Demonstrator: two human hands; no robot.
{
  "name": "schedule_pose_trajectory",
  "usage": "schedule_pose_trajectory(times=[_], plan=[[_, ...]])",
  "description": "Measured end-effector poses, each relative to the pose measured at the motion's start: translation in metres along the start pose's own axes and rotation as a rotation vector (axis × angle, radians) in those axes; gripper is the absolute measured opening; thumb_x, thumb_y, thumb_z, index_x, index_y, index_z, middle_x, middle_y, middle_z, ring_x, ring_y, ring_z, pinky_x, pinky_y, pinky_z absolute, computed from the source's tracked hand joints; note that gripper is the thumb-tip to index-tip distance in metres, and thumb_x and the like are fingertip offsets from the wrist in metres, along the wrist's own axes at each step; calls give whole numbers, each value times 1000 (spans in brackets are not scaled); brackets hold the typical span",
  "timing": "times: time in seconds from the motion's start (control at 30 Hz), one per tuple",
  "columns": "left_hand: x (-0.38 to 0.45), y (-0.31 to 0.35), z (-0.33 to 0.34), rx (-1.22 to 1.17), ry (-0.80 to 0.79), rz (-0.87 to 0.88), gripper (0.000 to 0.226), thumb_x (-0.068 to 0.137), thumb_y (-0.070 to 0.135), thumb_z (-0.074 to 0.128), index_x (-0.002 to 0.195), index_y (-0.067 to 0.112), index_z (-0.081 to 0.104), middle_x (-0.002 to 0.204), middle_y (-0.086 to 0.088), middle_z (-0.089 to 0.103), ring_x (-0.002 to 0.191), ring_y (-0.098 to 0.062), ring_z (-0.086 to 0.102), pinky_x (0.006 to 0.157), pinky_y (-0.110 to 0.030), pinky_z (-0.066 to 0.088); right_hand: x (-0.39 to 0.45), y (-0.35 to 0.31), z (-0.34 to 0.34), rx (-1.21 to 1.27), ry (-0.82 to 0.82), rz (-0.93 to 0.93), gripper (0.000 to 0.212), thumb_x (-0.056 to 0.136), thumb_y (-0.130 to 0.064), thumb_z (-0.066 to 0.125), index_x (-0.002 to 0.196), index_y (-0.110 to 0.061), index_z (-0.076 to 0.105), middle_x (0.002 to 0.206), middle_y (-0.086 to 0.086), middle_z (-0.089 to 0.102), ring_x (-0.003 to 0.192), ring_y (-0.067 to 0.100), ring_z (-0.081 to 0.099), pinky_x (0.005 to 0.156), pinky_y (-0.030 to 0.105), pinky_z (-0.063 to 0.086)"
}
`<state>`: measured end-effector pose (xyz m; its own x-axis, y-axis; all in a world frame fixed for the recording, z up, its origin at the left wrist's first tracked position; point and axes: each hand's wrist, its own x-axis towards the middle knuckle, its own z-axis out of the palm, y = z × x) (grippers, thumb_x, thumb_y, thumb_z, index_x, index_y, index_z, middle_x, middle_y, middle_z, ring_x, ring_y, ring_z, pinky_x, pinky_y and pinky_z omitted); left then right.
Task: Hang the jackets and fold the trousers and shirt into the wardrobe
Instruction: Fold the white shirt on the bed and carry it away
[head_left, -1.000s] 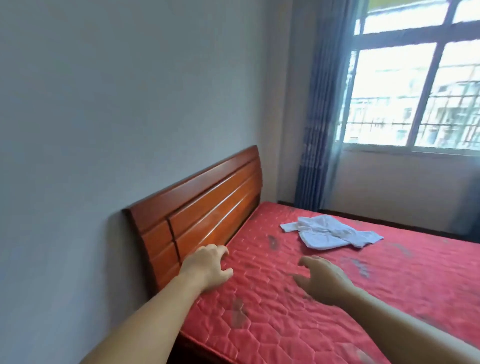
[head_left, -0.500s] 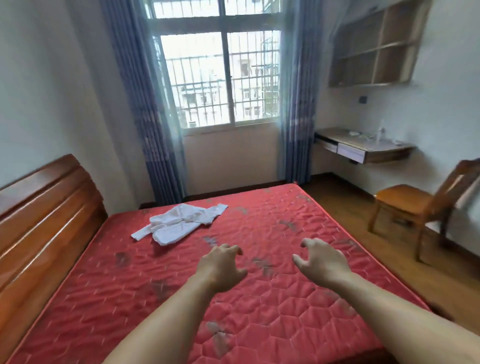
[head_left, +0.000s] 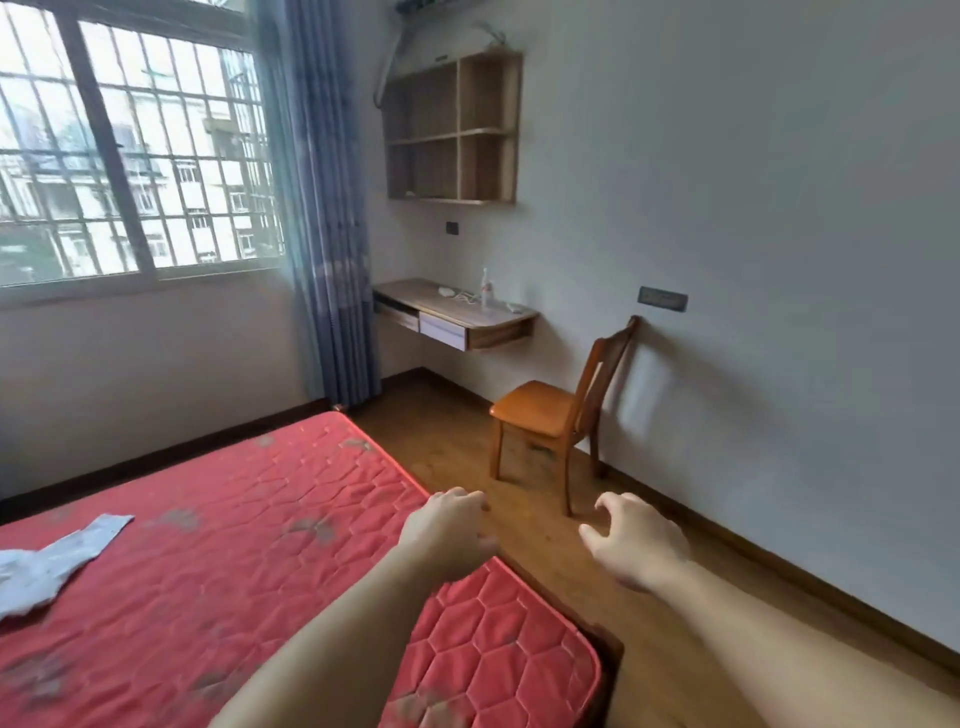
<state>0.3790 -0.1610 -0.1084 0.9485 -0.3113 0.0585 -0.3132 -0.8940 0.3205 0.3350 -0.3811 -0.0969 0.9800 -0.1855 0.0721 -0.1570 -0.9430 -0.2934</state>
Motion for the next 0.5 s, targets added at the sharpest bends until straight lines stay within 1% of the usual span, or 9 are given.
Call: schedule_pose_trajectory(times=[0.07, 0.17, 0.27, 0.4, 0.5], plan=[[56, 18, 7, -5, -17, 41, 52, 81, 48, 57, 130, 32, 54, 127, 7, 55, 118, -17, 51, 88, -34, 50, 39, 23, -11, -6, 39, 45, 48, 92, -52, 50, 131, -25, 53, 131, -5, 56, 112, 17, 58, 88, 32, 49], [133, 49, 20, -9, -25, 84, 52, 81, 48, 58, 131, 33, 52, 128, 8, 54, 119, -16, 50, 85, -31, 47, 93, 60, -26, 2, 68, 105, 48, 93, -50, 50, 134, -25, 51, 133, -4, 55, 113, 17, 58, 87, 31, 50], [204, 84, 38, 0, -12, 125, 54, 83, 50, 58, 134, 34, 50, 131, 8, 54, 121, -16, 50, 86, -31, 49, 146, 102, -34, -1, 88, 141, 46, 94, -50, 50, 133, -25, 51, 131, -5, 56, 110, 16, 59, 77, 25, 46], [290, 130, 69, -15, 11, 137, 48, 84, 49, 61, 129, 34, 54, 126, 9, 57, 115, -14, 54, 84, -29, 55, 224, 169, -36, 13, 83, 132, 45, 94, -49, 49, 133, -25, 51, 131, -6, 55, 112, 15, 58, 75, 23, 40], [353, 166, 92, -1, 45, 100, 43, 86, 49, 60, 126, 34, 55, 121, 9, 59, 109, -12, 55, 76, -23, 54, 289, 225, -37, 10, 78, 99, 46, 94, -49, 48, 134, -25, 50, 131, -6, 55, 113, 16, 58, 74, 24, 39]])
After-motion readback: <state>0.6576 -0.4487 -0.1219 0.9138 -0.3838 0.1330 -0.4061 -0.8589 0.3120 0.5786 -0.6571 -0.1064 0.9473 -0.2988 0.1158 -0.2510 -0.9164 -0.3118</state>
